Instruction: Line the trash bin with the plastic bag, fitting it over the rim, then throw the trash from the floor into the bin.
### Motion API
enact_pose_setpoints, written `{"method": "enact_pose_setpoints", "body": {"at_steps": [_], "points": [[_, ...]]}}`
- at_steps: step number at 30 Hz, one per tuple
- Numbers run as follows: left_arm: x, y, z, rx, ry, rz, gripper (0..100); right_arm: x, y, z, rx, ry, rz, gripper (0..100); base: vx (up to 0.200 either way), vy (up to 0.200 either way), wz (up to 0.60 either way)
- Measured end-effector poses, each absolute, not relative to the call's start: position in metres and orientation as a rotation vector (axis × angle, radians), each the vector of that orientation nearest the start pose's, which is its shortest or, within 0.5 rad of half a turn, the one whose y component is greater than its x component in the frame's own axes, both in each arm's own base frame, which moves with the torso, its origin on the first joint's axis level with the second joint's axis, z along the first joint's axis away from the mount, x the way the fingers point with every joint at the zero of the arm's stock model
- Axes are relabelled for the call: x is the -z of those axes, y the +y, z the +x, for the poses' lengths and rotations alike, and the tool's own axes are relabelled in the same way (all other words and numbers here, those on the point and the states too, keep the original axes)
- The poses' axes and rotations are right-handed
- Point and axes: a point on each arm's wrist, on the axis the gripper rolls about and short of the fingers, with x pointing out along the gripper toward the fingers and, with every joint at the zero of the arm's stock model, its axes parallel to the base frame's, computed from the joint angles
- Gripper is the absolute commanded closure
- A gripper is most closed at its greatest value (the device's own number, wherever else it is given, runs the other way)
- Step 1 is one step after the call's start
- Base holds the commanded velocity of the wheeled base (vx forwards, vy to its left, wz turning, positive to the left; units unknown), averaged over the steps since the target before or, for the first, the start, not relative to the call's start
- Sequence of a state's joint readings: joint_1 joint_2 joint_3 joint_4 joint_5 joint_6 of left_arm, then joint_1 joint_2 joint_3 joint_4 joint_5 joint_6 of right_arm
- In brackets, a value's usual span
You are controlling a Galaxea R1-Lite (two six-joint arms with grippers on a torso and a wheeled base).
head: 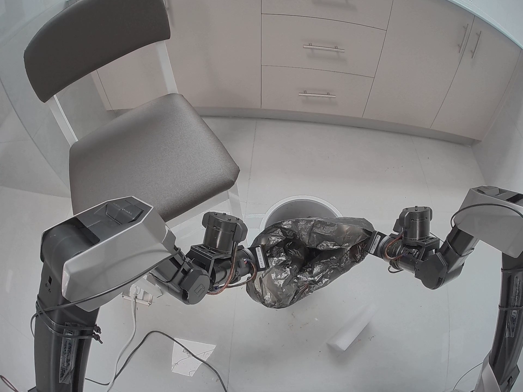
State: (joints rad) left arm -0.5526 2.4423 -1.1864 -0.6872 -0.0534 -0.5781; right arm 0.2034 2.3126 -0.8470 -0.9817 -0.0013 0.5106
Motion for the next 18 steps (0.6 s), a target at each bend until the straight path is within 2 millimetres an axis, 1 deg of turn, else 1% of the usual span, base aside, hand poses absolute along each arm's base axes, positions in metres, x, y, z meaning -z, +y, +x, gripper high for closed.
{"method": "enact_pose_setpoints", "body": {"at_steps": [5,12,18], "points": [[0.003,-0.232,0.38,0.406,0.698,-0.409,100,-0.008,0.078,0.382,-0.069,0.514,0.45,100,0.0,0.0,0.0],[-0.001,-0.223,0.39,0.387,0.675,-0.417,100,-0.01,0.075,0.392,-0.064,0.489,0.456,100,0.0,0.0,0.0],[0.0,-0.22,0.392,0.373,0.691,-0.415,100,-0.006,0.074,0.39,-0.058,0.506,0.454,100,0.0,0.0,0.0]]}}
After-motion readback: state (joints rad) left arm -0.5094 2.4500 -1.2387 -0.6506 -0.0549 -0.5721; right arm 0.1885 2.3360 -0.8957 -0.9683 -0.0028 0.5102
